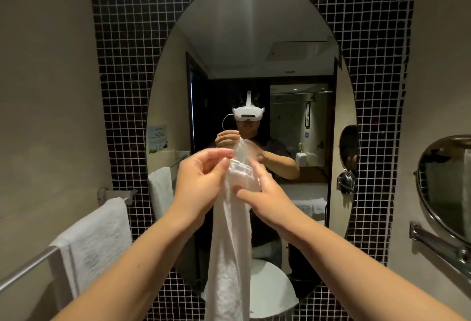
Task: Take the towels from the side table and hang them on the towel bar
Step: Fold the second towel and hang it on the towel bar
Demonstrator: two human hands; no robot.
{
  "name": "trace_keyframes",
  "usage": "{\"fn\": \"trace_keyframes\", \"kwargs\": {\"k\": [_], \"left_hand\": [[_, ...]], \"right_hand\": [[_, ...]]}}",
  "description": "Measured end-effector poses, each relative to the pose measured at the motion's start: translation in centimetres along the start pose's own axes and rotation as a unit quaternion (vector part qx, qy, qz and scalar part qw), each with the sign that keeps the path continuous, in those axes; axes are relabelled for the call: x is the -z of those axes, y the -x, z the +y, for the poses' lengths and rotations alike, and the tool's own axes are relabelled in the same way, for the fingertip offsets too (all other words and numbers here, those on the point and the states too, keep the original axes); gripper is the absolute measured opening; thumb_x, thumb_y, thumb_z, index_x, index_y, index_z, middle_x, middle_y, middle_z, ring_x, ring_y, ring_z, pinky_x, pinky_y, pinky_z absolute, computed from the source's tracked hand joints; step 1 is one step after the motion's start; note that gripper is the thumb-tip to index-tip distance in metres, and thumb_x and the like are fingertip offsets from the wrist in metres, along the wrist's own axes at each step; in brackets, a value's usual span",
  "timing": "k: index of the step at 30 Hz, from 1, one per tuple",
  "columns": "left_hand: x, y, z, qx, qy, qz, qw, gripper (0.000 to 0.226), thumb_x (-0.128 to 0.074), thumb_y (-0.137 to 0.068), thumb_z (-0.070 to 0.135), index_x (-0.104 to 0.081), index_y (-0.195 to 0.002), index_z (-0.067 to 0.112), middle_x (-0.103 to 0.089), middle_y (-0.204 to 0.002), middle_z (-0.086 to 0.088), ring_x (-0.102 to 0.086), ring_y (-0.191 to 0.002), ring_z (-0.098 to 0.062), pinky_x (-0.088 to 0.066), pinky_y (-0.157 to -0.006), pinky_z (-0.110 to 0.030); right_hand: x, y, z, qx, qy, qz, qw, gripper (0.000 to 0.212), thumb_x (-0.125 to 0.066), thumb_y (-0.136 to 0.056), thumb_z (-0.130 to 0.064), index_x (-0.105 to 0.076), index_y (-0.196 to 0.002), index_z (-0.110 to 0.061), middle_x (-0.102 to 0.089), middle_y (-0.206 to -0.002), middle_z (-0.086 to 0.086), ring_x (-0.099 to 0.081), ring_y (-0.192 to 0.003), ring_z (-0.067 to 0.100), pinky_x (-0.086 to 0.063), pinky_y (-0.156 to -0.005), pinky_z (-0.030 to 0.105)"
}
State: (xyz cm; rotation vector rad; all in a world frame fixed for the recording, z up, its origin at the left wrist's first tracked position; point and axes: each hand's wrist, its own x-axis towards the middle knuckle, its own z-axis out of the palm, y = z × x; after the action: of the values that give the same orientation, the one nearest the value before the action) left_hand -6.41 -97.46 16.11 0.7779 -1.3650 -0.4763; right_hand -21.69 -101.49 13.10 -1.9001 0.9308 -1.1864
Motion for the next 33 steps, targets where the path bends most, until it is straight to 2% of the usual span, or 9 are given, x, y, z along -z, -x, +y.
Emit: {"fn": "trace_keyframes", "kwargs": {"k": [3, 7, 11, 14, 19, 23, 25, 30, 33], "left_hand": [[1.5, -0.1, 1.0, -0.037, -0.074, 0.009, 0.996, 0.028, -0.061, -0.098, 0.0, -0.076, -0.101, 0.023, -0.078, -0.096, 0.005, -0.07, -0.087, 0.001, -0.051, -0.073, -0.012], [4.1, 0.7, 1.6, -0.033, -0.169, 0.03, 0.985, 0.031, -0.055, -0.101, 0.003, -0.076, -0.105, 0.025, -0.075, -0.1, 0.013, -0.068, -0.095, 0.005, -0.049, -0.079, -0.006], [7.5, 1.9, 2.0, -0.021, -0.228, 0.082, 0.97, 0.03, -0.06, -0.098, 0.006, -0.075, -0.1, 0.032, -0.076, -0.096, 0.013, -0.07, -0.094, 0.002, -0.053, -0.084, -0.017], [10.2, 3.5, 3.0, -0.013, -0.27, 0.127, 0.954, 0.024, -0.068, -0.094, 0.01, -0.075, -0.098, 0.032, -0.077, -0.092, 0.013, -0.072, -0.088, 0.002, -0.055, -0.078, -0.017], [13.6, 7.2, 6.4, -0.029, -0.368, 0.176, 0.912, 0.012, -0.073, -0.091, 0.017, -0.077, -0.097, 0.027, -0.076, -0.09, 0.017, -0.07, -0.084, 0.003, -0.048, -0.067, -0.008], [15.5, 9.3, 9.4, -0.02, -0.318, 0.24, 0.917, 0.017, -0.066, -0.096, 0.009, -0.072, -0.092, 0.025, -0.075, -0.091, 0.007, -0.074, -0.061, -0.013, -0.057, -0.056, -0.026], [16.7, 9.9, 11.2, -0.058, -0.292, 0.282, 0.912, 0.027, -0.062, -0.096, 0.0, -0.07, -0.089, 0.025, -0.074, -0.091, 0.005, -0.076, -0.072, -0.015, -0.06, -0.066, -0.027], [21.1, 12.1, 13.9, -0.17, -0.606, 0.262, 0.731, 0.029, -0.053, -0.083, -0.008, -0.071, -0.095, 0.011, -0.073, -0.094, -0.005, -0.07, -0.086, -0.022, -0.057, -0.077, -0.032], [23.1, 14.3, 12.5, 0.054, -0.745, 0.148, 0.649, 0.023, -0.056, -0.087, -0.001, -0.066, -0.102, 0.014, -0.068, -0.112, -0.009, -0.065, -0.097, -0.035, -0.053, -0.075, -0.038]], "right_hand": [[-0.2, -0.4, 0.9, 0.009, 0.17, 0.051, 0.984, 0.036, -0.076, -0.078, -0.049, -0.065, -0.108, -0.031, -0.062, -0.129, 0.002, -0.054, -0.127, 0.026, -0.051, -0.1, 0.044], [-1.3, -0.7, 0.5, 0.037, 0.169, 0.09, 0.981, 0.034, -0.08, -0.079, -0.05, -0.063, -0.078, -0.021, -0.068, -0.081, -0.006, -0.062, -0.08, 0.011, -0.043, -0.068, 0.02], [-3.1, -1.4, -0.6, 0.107, 0.27, 0.104, 0.951, 0.027, -0.07, -0.088, -0.053, -0.059, -0.085, -0.029, -0.06, -0.09, -0.002, -0.054, -0.082, 0.019, -0.038, -0.062, 0.031], [-4.9, -1.7, -2.5, 0.114, 0.316, 0.082, 0.938, 0.023, -0.058, -0.096, -0.052, -0.067, -0.102, -0.031, -0.066, -0.097, 0.001, -0.061, -0.094, 0.025, -0.049, -0.078, 0.041], [-8.8, -1.2, -6.2, 0.099, 0.348, -0.026, 0.932, 0.034, -0.036, -0.103, -0.053, -0.053, -0.083, -0.033, -0.063, -0.081, 0.001, -0.066, -0.072, 0.031, -0.059, -0.066, 0.043], [-12.4, 0.0, -10.2, 0.022, 0.074, -0.172, 0.982, 0.028, -0.037, -0.108, -0.039, -0.063, -0.102, -0.03, -0.074, -0.076, 0.007, -0.075, -0.062, 0.027, -0.058, -0.048, 0.032], [-13.9, 0.3, -12.1, -0.026, -0.08, -0.261, 0.962, 0.024, -0.039, -0.109, -0.032, -0.063, -0.111, -0.028, -0.079, -0.092, 0.007, -0.075, -0.077, 0.024, -0.062, -0.059, 0.036], [-21.2, 0.4, -13.7, 0.157, -0.15, -0.211, 0.953, 0.023, -0.05, -0.095, -0.016, -0.063, -0.099, -0.035, -0.071, -0.099, 0.0, -0.065, -0.093, 0.02, -0.048, -0.078, 0.036], [-26.6, 1.9, -11.4, 0.286, 0.031, -0.258, 0.922, 0.027, -0.056, -0.096, -0.019, -0.061, -0.122, -0.022, -0.067, -0.101, -0.001, -0.062, -0.092, 0.022, -0.042, -0.079, 0.03]]}}
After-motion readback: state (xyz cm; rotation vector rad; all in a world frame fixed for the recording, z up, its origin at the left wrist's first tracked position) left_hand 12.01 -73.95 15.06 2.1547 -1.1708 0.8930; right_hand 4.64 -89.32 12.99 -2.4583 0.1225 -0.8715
